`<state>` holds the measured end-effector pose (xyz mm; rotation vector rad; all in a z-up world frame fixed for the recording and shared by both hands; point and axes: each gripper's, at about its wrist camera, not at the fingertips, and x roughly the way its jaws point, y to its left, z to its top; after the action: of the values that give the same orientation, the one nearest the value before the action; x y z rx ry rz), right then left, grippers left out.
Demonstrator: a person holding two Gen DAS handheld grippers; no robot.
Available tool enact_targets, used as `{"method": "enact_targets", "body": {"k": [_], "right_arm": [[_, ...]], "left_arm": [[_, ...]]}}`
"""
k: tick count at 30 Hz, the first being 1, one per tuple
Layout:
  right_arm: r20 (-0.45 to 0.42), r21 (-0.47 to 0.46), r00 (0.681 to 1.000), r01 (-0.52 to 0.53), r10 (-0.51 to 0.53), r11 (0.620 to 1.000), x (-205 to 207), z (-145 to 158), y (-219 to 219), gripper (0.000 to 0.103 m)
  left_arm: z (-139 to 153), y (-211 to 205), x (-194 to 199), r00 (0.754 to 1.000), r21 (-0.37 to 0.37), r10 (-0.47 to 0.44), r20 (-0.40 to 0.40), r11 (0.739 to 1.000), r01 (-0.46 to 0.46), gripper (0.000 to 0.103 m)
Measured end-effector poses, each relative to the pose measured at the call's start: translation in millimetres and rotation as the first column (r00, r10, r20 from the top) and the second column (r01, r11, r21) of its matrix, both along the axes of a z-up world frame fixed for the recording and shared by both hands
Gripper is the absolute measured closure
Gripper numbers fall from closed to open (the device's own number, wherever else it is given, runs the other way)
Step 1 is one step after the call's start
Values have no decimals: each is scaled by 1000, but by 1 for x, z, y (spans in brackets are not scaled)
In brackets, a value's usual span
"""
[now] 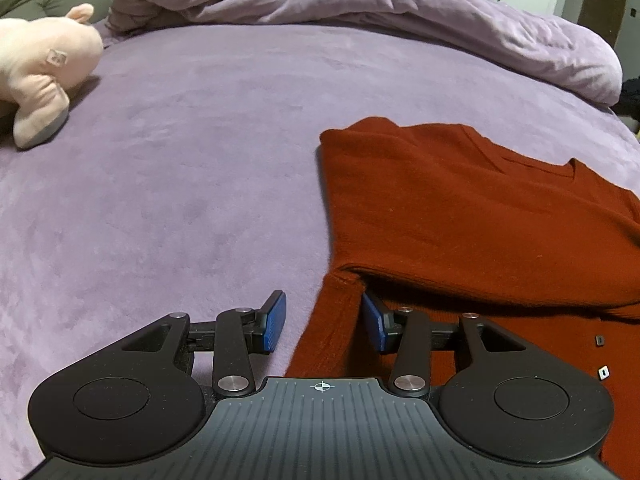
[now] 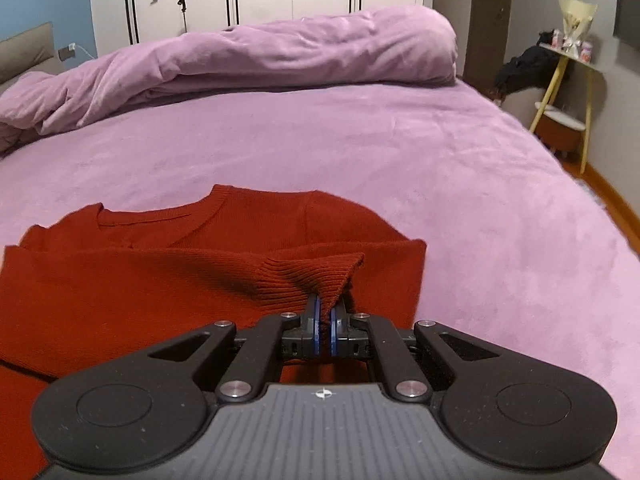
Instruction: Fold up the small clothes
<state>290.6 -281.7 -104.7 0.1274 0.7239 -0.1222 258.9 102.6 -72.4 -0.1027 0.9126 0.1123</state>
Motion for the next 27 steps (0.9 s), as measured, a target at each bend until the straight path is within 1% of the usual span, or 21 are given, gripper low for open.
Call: {"method": "enact_targets", "body": {"k": [1, 2, 4, 5, 6, 7, 8, 9, 11, 12, 14, 16, 18, 19, 20, 21, 22, 23, 24, 25, 27], "right_arm": [[-7, 14, 1000, 11, -11, 1000, 1, -1, -4, 99], [-16, 3, 999, 34, -34, 999, 3, -2, -6, 99], [-18, -92, 990, 136, -138, 986, 2, -3, -7, 98], [-10, -91, 985, 171, -173, 981, -1, -1, -11, 94], [2, -19, 984, 176, -176, 984, -8, 1, -18, 93], [22, 111, 987, 155, -158, 982, -17, 4, -25, 93], [39, 218, 990, 127, -139, 968, -25, 3, -30, 93], [51, 318, 991, 100, -122, 943, -32, 1, -33, 87], [36, 465, 993, 83, -113, 882, -39, -11, -34, 79], [7, 511, 994, 92, -111, 855, -37, -19, -34, 77], [-44, 573, 992, 124, -120, 810, -32, -34, -32, 77], [-33, 611, 988, 138, -149, 780, -27, -42, -32, 77], [-45, 634, 985, 158, -168, 757, -22, -45, -32, 77], [-56, 634, 985, 163, -166, 756, -18, -45, -32, 78], [-67, 621, 985, 165, -158, 766, -15, -44, -30, 88], [-65, 608, 987, 155, -146, 778, -14, -42, -27, 101], [-51, 615, 989, 141, -139, 776, -17, -41, -27, 101], [-32, 635, 990, 129, -140, 762, -21, -41, -30, 101], [-18, 635, 989, 127, -150, 762, -25, -39, -32, 101], [-13, 605, 987, 135, -159, 785, -29, -36, -33, 101], [-30, 487, 985, 164, -171, 858, -35, -34, -30, 103]], "left_arm": [[0, 0, 0, 1000, -3, 2, -2, 1000, -2, 55], [0, 1, 0, 1000, -6, 4, -4, 1000, -4, 55], [5, 0, -2, 1000, -4, 14, -1, 1000, -14, 55], [9, 0, -5, 1000, -3, 17, 12, 1000, -17, 58], [15, -1, -8, 999, -3, 16, 39, 1000, -16, 57], [21, -2, -10, 998, -5, 7, 68, 1000, -7, 57], [25, -4, -11, 996, -7, -3, 89, 1000, 3, 57], [28, -7, -11, 994, -10, -14, 108, 1000, 15, 57], [31, -16, -5, 992, -18, -40, 116, 999, 43, 56], [30, -21, 0, 993, -22, -50, 106, 998, 53, 56], [28, -30, 7, 994, -39, -68, 88, 997, 71, 56], [24, -37, 14, 994, -57, -86, 68, 994, 90, 56], [19, -41, 18, 995, -75, -89, 54, 993, 93, 56], [18, -43, 19, 995, -77, -90, 52, 993, 94, 56], [17, -44, 20, 995, -75, -91, 49, 993, 95, 56], [16, -46, 21, 995, -71, -93, 48, 993, 96, 56], [16, -47, 22, 994, -68, -96, 47, 993, 99, 56], [17, -47, 22, 994, -65, -100, 47, 993, 103, 56], [17, -47, 22, 993, -63, -105, 51, 992, 108, 56], [17, -47, 22, 993, -59, -108, 54, 992, 111, 56], [15, -46, 23, 993, -38, -110, 47, 993, 112, 56]]}}
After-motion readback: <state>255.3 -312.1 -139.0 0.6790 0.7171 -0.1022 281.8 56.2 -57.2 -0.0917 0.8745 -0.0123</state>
